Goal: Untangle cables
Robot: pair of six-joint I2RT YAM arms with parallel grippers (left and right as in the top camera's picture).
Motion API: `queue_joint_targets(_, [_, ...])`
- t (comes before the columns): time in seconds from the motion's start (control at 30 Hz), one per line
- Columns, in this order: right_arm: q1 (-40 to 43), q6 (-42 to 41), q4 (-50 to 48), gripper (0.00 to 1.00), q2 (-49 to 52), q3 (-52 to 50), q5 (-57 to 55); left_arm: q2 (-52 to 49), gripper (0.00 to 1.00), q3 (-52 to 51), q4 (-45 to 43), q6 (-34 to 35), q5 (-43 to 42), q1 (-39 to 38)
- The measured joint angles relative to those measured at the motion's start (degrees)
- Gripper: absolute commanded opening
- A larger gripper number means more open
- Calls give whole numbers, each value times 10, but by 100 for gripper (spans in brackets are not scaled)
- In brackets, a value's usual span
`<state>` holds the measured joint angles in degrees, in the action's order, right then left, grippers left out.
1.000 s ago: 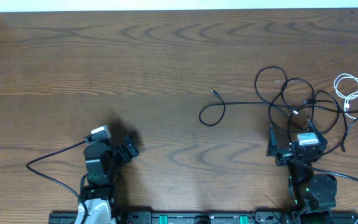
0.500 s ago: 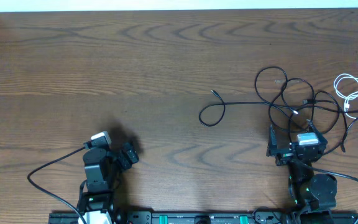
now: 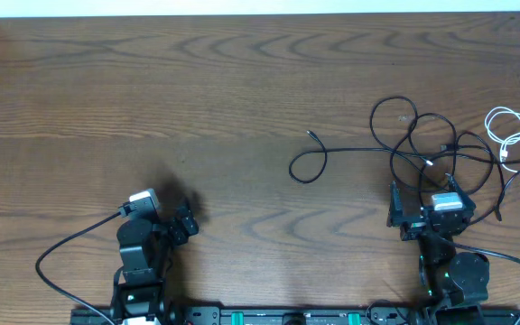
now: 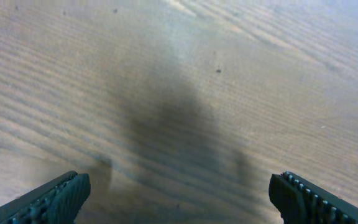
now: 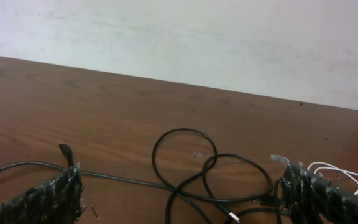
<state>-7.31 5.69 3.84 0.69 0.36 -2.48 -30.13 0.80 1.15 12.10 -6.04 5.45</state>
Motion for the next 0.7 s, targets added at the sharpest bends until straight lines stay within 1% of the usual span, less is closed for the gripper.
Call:
queue_joint_targets(0.17, [0,0,0,99,0,0,0,34,98,0,0,-2,0,0])
queue_joint_targets(0.57, [0,0,0,99,0,0,0,170,98,1,0,-2,0,0])
queue_joint_targets(0.7, [0,0,0,99,0,0,0,198,98,1,0,-2,0,0])
